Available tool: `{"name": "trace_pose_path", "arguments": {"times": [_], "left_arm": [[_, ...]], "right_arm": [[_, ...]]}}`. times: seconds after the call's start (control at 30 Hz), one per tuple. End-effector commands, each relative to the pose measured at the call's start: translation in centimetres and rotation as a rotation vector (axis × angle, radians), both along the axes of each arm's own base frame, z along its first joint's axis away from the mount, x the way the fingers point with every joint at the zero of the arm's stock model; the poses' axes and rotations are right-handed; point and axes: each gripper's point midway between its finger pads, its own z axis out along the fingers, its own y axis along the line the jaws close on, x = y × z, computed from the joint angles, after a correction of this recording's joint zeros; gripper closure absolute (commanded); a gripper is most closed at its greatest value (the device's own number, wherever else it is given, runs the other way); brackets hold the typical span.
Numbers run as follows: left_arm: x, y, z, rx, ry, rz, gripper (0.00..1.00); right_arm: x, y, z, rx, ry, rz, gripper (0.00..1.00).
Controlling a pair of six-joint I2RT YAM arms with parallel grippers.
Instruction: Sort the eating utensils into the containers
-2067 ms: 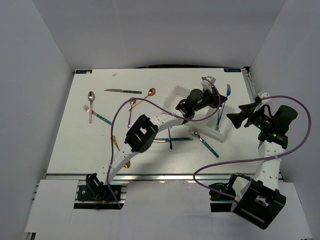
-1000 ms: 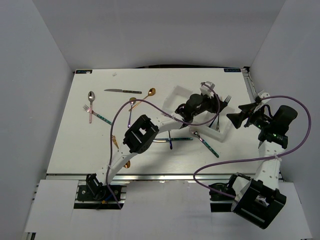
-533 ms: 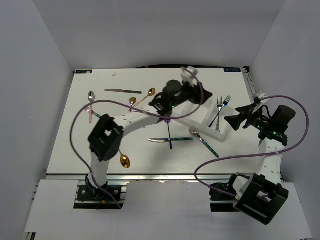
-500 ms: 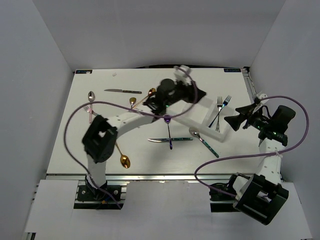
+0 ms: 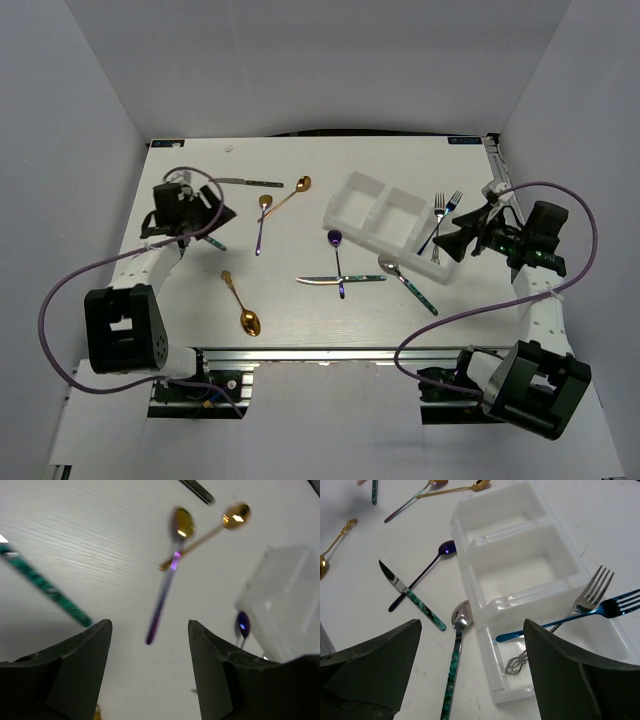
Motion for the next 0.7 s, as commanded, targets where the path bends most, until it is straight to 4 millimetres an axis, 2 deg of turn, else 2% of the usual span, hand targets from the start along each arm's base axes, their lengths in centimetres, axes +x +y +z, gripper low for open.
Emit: {"name": "trace_pose_path", "arguments": {"times": [0.0,0.07,0.1,0.13,0.17,0.23,0.33,0.37,0.43,0.67], "left_arm": [[-1.2,4.8,-0.9,-0.001,0.101,0.175,0.27],[-1.1,6.9,-2.2,0.037,0.178,0.295,0.27],[-0.3,7.5,-1.6,0.033,0.181,0.339,0.27],[-0.3,8.1,-3.1,0.033,0.249,0.382,0.27],[-0.1,9.3,-3.6,0.068,0.272,0.440,0.27],[0.8,10.3,-4.7,0.084,0.344,0.510,0.31],[1.9,11.0,-5.1,0.098,0.381,0.542,0.36],[2.1,11.0,-5.9,0.098,0.403,0.540,0.37],[2.5,11.3,-6.0,0.105,0.413,0.556,0.37],[2.6,12.5,-7.3,0.160,0.496,0.595,0.37]], "right_arm": [[0.5,0.8,0.4,-0.054,-0.009,0.023,0.11],[0.5,1.3,0.3,-0.064,-0.009,0.044,0.11],[0.5,1.4,0.2,-0.065,-0.008,0.050,0.11],[0.4,1.5,0.1,-0.064,-0.002,0.054,0.11],[0.4,1.6,0.3,-0.069,-0.009,0.060,0.11],[0.3,1.7,0.3,-0.070,-0.007,0.065,0.11],[0.2,1.7,0.6,-0.079,-0.022,0.065,0.11],[0.2,1.7,0.6,-0.080,-0.027,0.066,0.11],[0.2,1.7,0.7,-0.082,-0.031,0.065,0.11],[0.1,1.8,0.9,-0.079,-0.034,0.069,0.11]]}}
